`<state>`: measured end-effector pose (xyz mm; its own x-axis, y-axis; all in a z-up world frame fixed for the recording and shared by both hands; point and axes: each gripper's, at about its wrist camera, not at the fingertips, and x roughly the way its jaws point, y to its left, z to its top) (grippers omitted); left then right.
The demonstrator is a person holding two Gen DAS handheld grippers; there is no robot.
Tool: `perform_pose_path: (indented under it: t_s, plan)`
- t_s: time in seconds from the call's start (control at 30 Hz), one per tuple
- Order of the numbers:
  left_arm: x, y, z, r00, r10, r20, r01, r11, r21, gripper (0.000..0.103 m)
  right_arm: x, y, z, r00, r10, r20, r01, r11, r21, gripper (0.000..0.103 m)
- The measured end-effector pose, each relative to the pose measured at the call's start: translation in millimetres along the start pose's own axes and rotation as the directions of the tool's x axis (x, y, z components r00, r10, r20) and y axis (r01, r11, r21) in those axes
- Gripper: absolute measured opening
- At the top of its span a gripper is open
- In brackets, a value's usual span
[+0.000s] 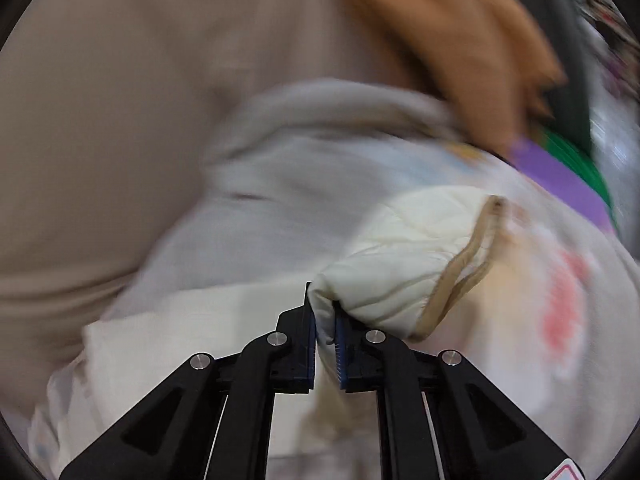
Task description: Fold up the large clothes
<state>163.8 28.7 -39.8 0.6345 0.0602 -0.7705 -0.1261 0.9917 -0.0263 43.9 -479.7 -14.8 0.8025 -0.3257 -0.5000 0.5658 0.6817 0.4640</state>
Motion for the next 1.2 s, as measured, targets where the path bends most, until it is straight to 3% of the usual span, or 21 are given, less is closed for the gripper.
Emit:
perform_pose_path:
  t_s: [0.03, 0.1, 0.13, 0.2, 0.23, 0.3, 0.33, 0.4, 0.47, 0.57, 0.7, 0.77, 0.8, 0.87, 0.9, 0.93, 1.1, 1.2]
  plan:
    - [1, 0, 4, 1.0, -0.011, 0.002, 0.011, 1.0, -0.006, 0.096, -4, 48, 1, 0.995, 0.097, 0.005, -0.097, 0.992, -0.082, 0.01]
    - [3, 3, 13, 0.999, -0.04, 0.005, 0.041, 0.999, -0.024, 0.096, -8, 131, -11, 0.965, 0.259, -0.031, -0.26, 0.941, -0.215, 0.01]
    - [4, 5, 17, 0.998, -0.056, 0.009, 0.057, 0.998, -0.035, 0.096, -7, 168, -22, 0.945, 0.32, -0.067, -0.326, 0.907, -0.266, 0.01]
    - [7, 10, 28, 0.996, -0.093, 0.013, 0.093, 0.994, -0.055, 0.096, 3, 245, -61, 0.88, 0.435, -0.19, -0.474, 0.811, -0.343, 0.014]
    - [9, 13, 32, 0.994, -0.111, 0.015, 0.112, 0.992, -0.06, 0.096, 11, 272, -82, 0.855, 0.458, -0.244, -0.518, 0.774, -0.364, 0.015]
    - [16, 18, 41, 0.989, -0.147, 0.012, 0.148, 0.987, -0.071, 0.096, 37, 318, -137, 0.811, 0.451, -0.372, -0.579, 0.71, -0.401, 0.037]
    - [21, 21, 44, 0.985, -0.172, 0.005, 0.172, 0.982, -0.08, 0.097, 50, 334, -166, 0.798, 0.418, -0.435, -0.589, 0.693, -0.415, 0.039]
    - [37, 25, 49, 0.973, -0.228, -0.028, 0.224, 0.969, -0.106, 0.097, 61, 341, -197, 0.798, 0.357, -0.485, -0.571, 0.703, -0.423, 0.039]
    - [55, 27, 51, 0.96, -0.273, -0.059, 0.264, 0.956, -0.129, 0.097, 53, 327, -204, 0.792, 0.369, -0.486, -0.575, 0.718, -0.392, 0.04]
    - [92, 21, 51, 0.939, -0.324, -0.118, 0.302, 0.938, -0.169, 0.096, 37, 280, -187, 0.844, 0.346, -0.41, -0.498, 0.788, -0.361, 0.058]
    - [130, -1, 52, 0.907, -0.39, -0.156, 0.355, 0.91, -0.214, 0.096, 26, 197, -169, 0.89, 0.241, -0.386, -0.349, 0.905, -0.241, 0.06]
    - [143, -16, 51, 0.901, -0.396, -0.175, 0.361, 0.911, -0.199, 0.085, 26, 163, -161, 0.901, 0.196, -0.387, -0.283, 0.942, -0.183, 0.06]
    - [149, -25, 53, 0.903, -0.388, -0.184, 0.357, 0.917, -0.18, 0.08, 27, 151, -158, 0.904, 0.183, -0.386, -0.262, 0.951, -0.162, 0.06]
    - [153, -33, 56, 0.9, -0.397, -0.178, 0.372, 0.914, -0.16, 0.042, 32, 135, -153, 0.906, 0.166, -0.39, -0.233, 0.963, -0.133, 0.06]
    - [153, -36, 61, 0.899, -0.402, -0.173, 0.38, 0.913, -0.148, 0.033, 36, 126, -154, 0.904, 0.165, -0.394, -0.229, 0.966, -0.121, 0.06]
    - [152, -35, 65, 0.899, -0.408, -0.159, 0.388, 0.911, -0.14, 0.012, 41, 120, -154, 0.903, 0.162, -0.399, -0.222, 0.969, -0.109, 0.06]
    - [124, 1, 92, 0.939, -0.344, -0.007, 0.34, 0.929, -0.145, 0.006, 52, 121, -154, 0.901, 0.207, -0.381, -0.249, 0.966, -0.065, 0.06]
    - [144, 9, 87, 0.955, -0.291, -0.062, 0.281, 0.95, -0.132, 0.006, 76, 127, -154, 0.888, 0.214, -0.408, -0.257, 0.965, -0.054, 0.06]
